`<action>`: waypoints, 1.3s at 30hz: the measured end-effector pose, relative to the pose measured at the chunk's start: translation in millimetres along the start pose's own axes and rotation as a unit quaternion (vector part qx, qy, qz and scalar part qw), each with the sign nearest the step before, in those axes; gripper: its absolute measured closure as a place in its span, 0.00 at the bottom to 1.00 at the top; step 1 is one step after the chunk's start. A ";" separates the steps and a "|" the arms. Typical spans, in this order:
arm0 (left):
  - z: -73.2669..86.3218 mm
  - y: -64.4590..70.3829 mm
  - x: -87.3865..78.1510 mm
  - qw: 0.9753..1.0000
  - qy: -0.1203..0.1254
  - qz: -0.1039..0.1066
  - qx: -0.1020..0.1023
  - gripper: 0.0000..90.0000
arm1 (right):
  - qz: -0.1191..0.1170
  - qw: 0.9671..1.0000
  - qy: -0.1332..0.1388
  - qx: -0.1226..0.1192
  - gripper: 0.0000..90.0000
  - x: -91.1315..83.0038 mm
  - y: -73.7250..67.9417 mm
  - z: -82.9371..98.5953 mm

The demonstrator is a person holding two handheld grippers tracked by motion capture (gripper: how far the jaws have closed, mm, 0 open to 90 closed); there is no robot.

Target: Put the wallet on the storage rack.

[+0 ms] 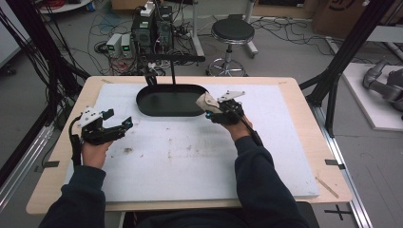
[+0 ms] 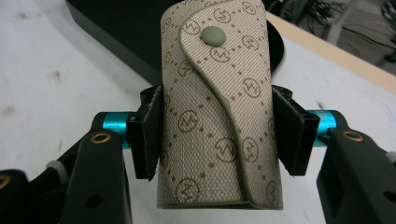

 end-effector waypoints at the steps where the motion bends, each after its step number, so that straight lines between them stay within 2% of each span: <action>1: 0.0 -0.5 -0.2 1.000 0.001 -0.001 0.000 0.21 | -0.003 1.000 0.001 -0.002 0.47 5.2 -0.1 -4.8; 8: 0.2 -2.4 -1.1 1.000 0.001 0.000 -0.003 0.21 | -0.016 1.000 0.001 0.002 0.48 39.6 -4.0 -28.2; 14: -0.2 -2.5 -1.7 1.000 0.004 -0.001 -0.004 0.21 | -0.019 1.000 -0.020 -0.001 0.48 71.2 -6.7 -39.3; 15: -0.2 -2.5 -1.7 1.000 0.004 -0.001 -0.004 0.21 | -0.019 1.000 -0.020 -0.001 0.48 71.2 -6.7 -39.3; 16: -0.2 -2.7 -1.8 1.000 0.004 -0.001 -0.005 0.21 | -0.018 0.999 -0.030 -0.009 0.48 81.1 -7.0 -43.5; 20: 0.2 -4.3 -2.1 1.000 0.004 0.000 -0.008 0.21 | -0.009 0.999 -0.038 -0.016 0.48 99.2 -7.7 -49.6; 23: 0.3 -3.6 -2.2 1.000 0.007 0.001 -0.008 0.21 | -0.002 0.999 -0.049 -0.020 0.48 112.1 -7.2 -50.4; 26: 0.2 -2.2 -2.3 1.000 0.008 0.002 -0.006 0.21 | 0.007 0.999 -0.048 -0.017 0.47 120.6 -6.7 -48.1; 31: 0.1 -1.3 -2.9 1.000 0.009 0.004 -0.005 0.21 | 0.016 0.999 -0.051 -0.001 0.40 127.1 -3.7 -41.3; 33: 0.1 -1.2 -2.8 1.000 0.009 0.004 -0.006 0.21 | 0.016 0.999 -0.039 0.010 0.36 124.1 -2.2 -43.9; 36: 0.2 -0.3 -2.9 1.000 0.009 0.007 -0.004 0.21 | 0.013 0.999 -0.029 0.015 0.35 112.2 0.3 -50.1; 37: 0.2 -0.1 -3.0 1.000 0.008 0.008 -0.004 0.21 | 0.005 0.999 -0.028 0.017 0.35 106.7 0.6 -51.7; 39: 0.2 0.2 -2.9 1.000 0.009 0.010 -0.006 0.21 | 0.004 1.000 -0.026 0.009 0.34 93.0 3.3 -54.0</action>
Point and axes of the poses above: each handheld gripper's, and its own axes: x roughly forward along the jaws, z roughly out of its underside, y roughly to its right, the point moved 7 cm from there along x, roughly forward along the jaws, and after that the axes turned 4 degrees about -z, right-handed, at the moved point
